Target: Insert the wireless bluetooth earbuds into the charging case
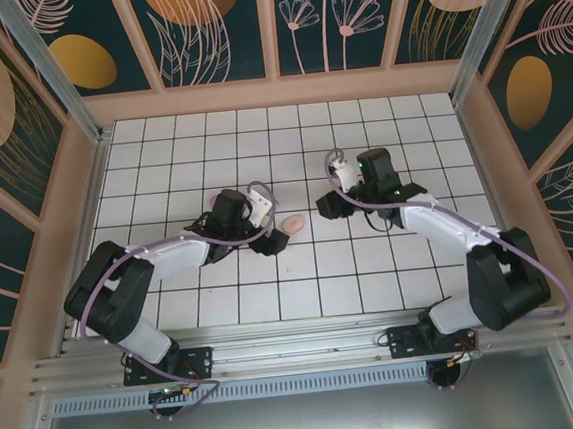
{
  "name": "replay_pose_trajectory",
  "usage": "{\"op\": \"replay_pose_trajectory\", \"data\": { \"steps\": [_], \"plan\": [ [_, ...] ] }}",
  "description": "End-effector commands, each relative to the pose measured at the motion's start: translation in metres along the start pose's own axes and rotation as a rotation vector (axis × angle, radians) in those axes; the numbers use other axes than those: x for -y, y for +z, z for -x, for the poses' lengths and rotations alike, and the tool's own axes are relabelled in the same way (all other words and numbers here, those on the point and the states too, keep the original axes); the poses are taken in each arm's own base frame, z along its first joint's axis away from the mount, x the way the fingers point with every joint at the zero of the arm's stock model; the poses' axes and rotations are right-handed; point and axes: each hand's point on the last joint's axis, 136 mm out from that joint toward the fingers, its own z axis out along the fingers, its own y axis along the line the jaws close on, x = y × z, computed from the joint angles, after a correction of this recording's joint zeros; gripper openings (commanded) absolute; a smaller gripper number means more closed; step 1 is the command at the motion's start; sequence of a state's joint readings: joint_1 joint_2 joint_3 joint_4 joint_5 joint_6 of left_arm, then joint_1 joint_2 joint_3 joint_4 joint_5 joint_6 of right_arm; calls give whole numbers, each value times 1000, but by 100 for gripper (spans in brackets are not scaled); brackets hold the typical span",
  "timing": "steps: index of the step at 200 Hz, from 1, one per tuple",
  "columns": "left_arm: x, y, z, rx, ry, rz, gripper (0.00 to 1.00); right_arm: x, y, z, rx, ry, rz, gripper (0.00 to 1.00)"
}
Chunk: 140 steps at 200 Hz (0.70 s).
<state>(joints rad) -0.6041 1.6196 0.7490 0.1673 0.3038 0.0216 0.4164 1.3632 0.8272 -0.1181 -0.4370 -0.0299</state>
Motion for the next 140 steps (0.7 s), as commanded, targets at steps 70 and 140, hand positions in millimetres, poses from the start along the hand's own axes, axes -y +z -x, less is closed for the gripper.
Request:
{"op": "replay_pose_trajectory", "data": {
  "steps": [70,140],
  "plan": [
    [13,39,-13,-133,170,0,91,26,-35,-14,96,285,-164,53],
    [10,63,-21,-197,158,-6,74,34,-38,-20,88,328,-174,53]
  ]
}}
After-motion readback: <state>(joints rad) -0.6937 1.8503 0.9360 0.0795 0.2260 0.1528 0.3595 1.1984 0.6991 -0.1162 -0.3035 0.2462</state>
